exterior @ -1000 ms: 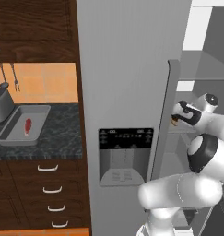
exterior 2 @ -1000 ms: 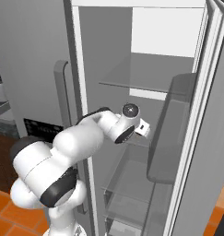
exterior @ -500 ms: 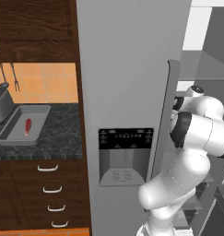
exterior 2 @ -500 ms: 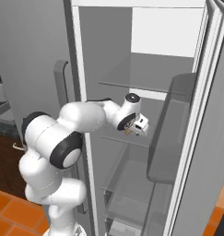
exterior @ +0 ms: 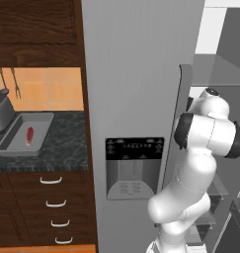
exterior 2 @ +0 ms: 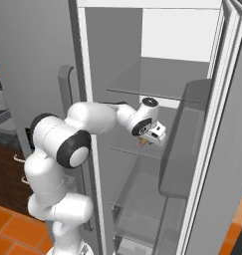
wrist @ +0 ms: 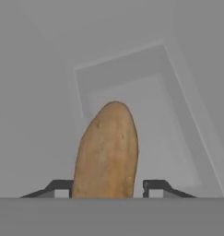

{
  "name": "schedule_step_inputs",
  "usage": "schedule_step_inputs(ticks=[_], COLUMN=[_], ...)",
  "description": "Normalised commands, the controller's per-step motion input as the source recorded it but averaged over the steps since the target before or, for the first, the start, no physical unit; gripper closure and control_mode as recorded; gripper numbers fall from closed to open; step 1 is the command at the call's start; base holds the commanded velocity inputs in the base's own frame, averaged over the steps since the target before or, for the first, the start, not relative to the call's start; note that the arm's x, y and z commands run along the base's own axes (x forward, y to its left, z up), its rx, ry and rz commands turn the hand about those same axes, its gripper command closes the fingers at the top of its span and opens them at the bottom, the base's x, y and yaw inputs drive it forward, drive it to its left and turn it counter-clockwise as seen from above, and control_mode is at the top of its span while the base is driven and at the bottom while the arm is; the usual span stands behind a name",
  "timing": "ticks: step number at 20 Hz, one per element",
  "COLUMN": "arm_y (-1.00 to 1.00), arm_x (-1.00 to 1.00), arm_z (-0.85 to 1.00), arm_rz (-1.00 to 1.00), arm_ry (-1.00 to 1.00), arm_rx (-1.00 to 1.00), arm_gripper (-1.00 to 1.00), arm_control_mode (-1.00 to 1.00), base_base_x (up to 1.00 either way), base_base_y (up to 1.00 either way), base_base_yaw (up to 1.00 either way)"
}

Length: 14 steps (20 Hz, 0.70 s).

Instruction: Place one sweet potato and one steak in each tupperware on the nearby counter, to pack two identical lunches.

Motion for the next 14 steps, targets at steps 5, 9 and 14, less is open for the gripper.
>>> schedule_step_inputs(ticks=[5,9,14], arm_y=[-0.60,0.33,0.91], arm_x=[-0.09,-0.81,-0.66], arm_z=[-0.34,-0.21,0.09], arm_rz=[0.07,0.00,0.00], arm_ry=[-0.12,-0.16,-0.07], arm_rx=[0.13,0.00,-0.05], arm_gripper=[1.00,1.00,1.00], arm_control_mode=[-1.00,-1.00,-1.00], base_base_x=[0.00,0.00,0.00], base_base_y=[0.00,0.00,0.00], base_base_yaw=[0.00,0.00,0.00])
